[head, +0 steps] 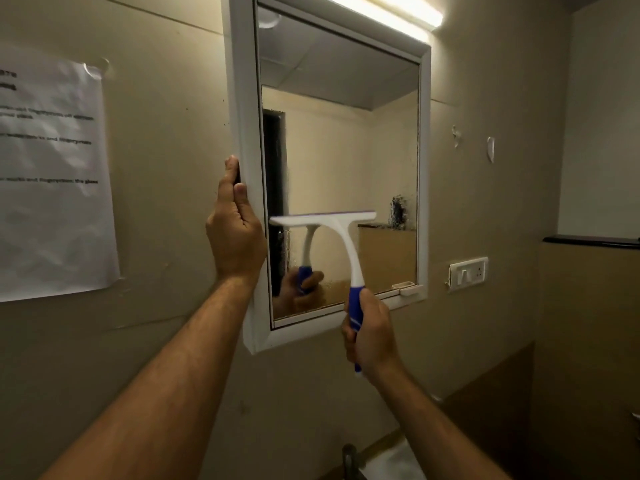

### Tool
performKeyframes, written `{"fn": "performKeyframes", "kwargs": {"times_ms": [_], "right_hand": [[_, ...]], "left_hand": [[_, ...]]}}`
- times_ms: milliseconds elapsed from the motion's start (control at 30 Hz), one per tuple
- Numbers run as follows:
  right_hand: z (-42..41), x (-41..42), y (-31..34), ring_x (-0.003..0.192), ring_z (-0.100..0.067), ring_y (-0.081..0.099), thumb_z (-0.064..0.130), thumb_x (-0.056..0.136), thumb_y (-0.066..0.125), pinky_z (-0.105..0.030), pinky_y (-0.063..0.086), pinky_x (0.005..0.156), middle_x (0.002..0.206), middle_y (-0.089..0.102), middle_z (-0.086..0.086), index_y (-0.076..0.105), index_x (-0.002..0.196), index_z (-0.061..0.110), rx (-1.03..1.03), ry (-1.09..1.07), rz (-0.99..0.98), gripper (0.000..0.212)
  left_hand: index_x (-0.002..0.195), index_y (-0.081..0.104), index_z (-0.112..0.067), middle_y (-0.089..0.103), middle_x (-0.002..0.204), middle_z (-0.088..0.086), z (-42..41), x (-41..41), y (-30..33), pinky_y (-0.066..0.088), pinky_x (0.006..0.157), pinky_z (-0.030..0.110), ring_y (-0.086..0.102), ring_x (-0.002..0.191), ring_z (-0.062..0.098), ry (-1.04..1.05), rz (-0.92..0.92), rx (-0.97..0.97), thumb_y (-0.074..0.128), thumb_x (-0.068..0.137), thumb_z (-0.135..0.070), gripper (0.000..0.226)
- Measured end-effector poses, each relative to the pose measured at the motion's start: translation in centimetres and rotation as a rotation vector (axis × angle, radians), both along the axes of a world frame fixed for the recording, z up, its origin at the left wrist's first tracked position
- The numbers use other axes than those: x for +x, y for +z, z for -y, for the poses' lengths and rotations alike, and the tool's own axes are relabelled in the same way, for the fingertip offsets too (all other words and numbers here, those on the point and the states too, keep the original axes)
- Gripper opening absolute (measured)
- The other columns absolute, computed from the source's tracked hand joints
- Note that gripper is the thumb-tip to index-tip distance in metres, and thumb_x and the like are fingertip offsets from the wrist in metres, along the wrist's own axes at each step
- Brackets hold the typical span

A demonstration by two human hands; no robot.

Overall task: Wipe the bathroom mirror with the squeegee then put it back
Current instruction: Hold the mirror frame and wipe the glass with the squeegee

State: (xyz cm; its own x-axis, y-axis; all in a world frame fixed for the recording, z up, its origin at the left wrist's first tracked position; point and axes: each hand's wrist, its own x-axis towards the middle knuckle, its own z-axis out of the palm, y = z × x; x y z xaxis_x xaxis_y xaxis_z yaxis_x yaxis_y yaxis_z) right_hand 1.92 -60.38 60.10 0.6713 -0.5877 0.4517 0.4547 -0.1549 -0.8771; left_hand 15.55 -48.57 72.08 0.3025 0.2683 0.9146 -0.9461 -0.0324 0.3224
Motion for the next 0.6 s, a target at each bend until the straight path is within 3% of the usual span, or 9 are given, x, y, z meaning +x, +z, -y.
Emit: {"fn": "performKeyframes", "kwargs": {"times_ms": [100, 233, 300, 367, 467, 600], "right_hand": [[0.0, -0.1, -1.4, 0.044, -0.004, 0.04, 0.036, 0.103, 0.03, -0.018, 0.035, 0.04, 0.069, 0.043, -0.008, 0.052, 0.102, 0.002, 0.014, -0.036, -0.038, 0.04], [0.1, -0.5, 1.5, 0.042, -0.007, 0.037, 0.038, 0.102, 0.031, -0.021, 0.032, 0.038, 0.063, 0.042, -0.005, 0.051, 0.094, 0.007, -0.012, -0.014, 0.017, 0.038], [0.3, -0.4, 3.6, 0.041, -0.008, 0.036, 0.042, 0.102, 0.031, -0.021, 0.031, 0.039, 0.057, 0.044, 0.0, 0.053, 0.094, 0.011, -0.017, 0.013, 0.029, 0.039], [0.2, -0.1, 4.3, 0.041, -0.008, 0.036, 0.044, 0.101, 0.03, -0.021, 0.031, 0.039, 0.055, 0.043, 0.001, 0.053, 0.094, 0.012, -0.017, 0.029, 0.032, 0.04], [-0.3, 0.1, 2.5, 0.041, -0.009, 0.036, 0.041, 0.102, 0.03, -0.022, 0.031, 0.04, 0.057, 0.043, -0.001, 0.052, 0.092, 0.01, 0.002, 0.019, 0.021, 0.04], [-0.9, -0.8, -2.0, 0.042, -0.009, 0.037, 0.036, 0.103, 0.03, -0.022, 0.032, 0.039, 0.057, 0.042, -0.003, 0.051, 0.09, 0.007, 0.019, 0.013, -0.024, 0.038]], "left_hand": [[0.145, 0.041, -0.008, 0.047, 0.139, -0.005, 0.0, -0.2, -0.5, 0.035, 0.084, -0.008, 0.043, 0.099, -0.033, -0.006, -0.006, -0.002, 0.036, 0.107, -0.014, 0.04], [0.147, 0.04, -0.011, 0.05, 0.143, 0.0, -0.1, 0.0, -0.9, 0.039, 0.089, -0.003, 0.048, 0.109, -0.023, 0.008, -0.004, -0.001, 0.035, 0.107, -0.019, 0.041], [0.148, 0.038, -0.016, 0.055, 0.14, 0.001, 0.0, 0.5, -1.1, 0.047, 0.075, 0.002, 0.063, 0.086, -0.004, -0.002, -0.005, 0.023, 0.034, 0.107, -0.023, 0.042], [0.149, 0.036, -0.017, 0.059, 0.136, 0.005, 0.0, 0.7, -1.3, 0.047, 0.066, 0.004, 0.059, 0.071, 0.0, 0.004, -0.002, 0.031, 0.033, 0.107, -0.025, 0.043], [0.147, 0.039, -0.01, 0.052, 0.143, 0.004, 0.0, 0.5, -1.3, 0.043, 0.087, 0.0, 0.052, 0.104, -0.02, 0.014, 0.002, 0.015, 0.035, 0.107, -0.018, 0.041], [0.144, 0.043, -0.006, 0.053, 0.142, 0.007, 0.0, -0.2, -1.3, 0.035, 0.093, -0.003, 0.04, 0.109, -0.032, 0.018, -0.003, -0.01, 0.037, 0.106, -0.014, 0.039]]}}
